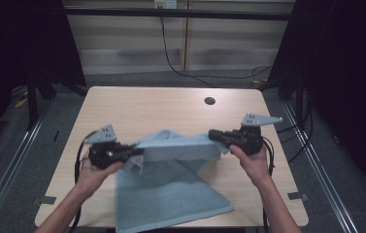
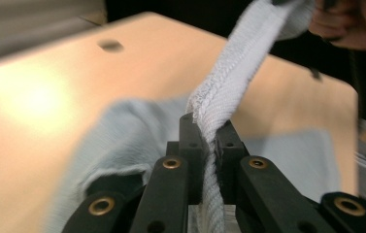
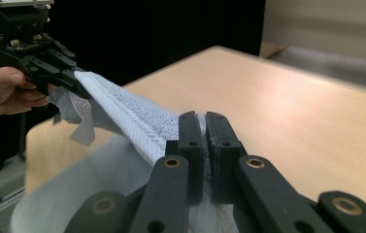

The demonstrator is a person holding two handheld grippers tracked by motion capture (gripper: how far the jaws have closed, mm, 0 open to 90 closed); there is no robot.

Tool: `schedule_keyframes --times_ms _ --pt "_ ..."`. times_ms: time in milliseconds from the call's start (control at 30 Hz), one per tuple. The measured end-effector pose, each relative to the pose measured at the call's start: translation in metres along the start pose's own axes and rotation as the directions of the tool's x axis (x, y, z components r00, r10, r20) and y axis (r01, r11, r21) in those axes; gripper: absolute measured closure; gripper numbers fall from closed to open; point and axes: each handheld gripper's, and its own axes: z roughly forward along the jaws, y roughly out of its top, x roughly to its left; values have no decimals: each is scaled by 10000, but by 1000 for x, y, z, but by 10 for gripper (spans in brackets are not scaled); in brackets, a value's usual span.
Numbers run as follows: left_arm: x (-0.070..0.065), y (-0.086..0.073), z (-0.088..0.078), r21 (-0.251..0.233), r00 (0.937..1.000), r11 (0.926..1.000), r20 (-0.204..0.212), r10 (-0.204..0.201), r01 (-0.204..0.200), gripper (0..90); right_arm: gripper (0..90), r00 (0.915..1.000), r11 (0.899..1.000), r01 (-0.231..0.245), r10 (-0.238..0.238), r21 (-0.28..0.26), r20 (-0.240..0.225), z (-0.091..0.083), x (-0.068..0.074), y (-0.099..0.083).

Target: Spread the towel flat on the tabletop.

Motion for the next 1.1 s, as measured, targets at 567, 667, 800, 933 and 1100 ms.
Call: schedule_keyframes --times_ms 567,667,800,933,1100 --pt "124 64 26 -404 9115 9718 -3398 -2319 2322 485 542 9694 9985 -512 456 169 2412 86 -80 90" --pt "128 40 20 -658 9091 9591 -3065 -2821 2754 470 527 9780 9972 -698 633 258 1986 88 -78 65" --pt "124 9 14 -514 9068 9526 -2946 -3015 3000 471 535 9842 9904 -1125 999 808 1465 86 -74 32" --pt "104 -23 17 -76 9328 9602 -2352 -2732 2793 539 600 9892 9812 -1251 1120 1470 942 84 -62 -2" --pt "69 -65 28 1135 9704 9683 -1213 -2090 2227 659 753 9935 9618 -1140 1093 2489 325 91 -40 -48"
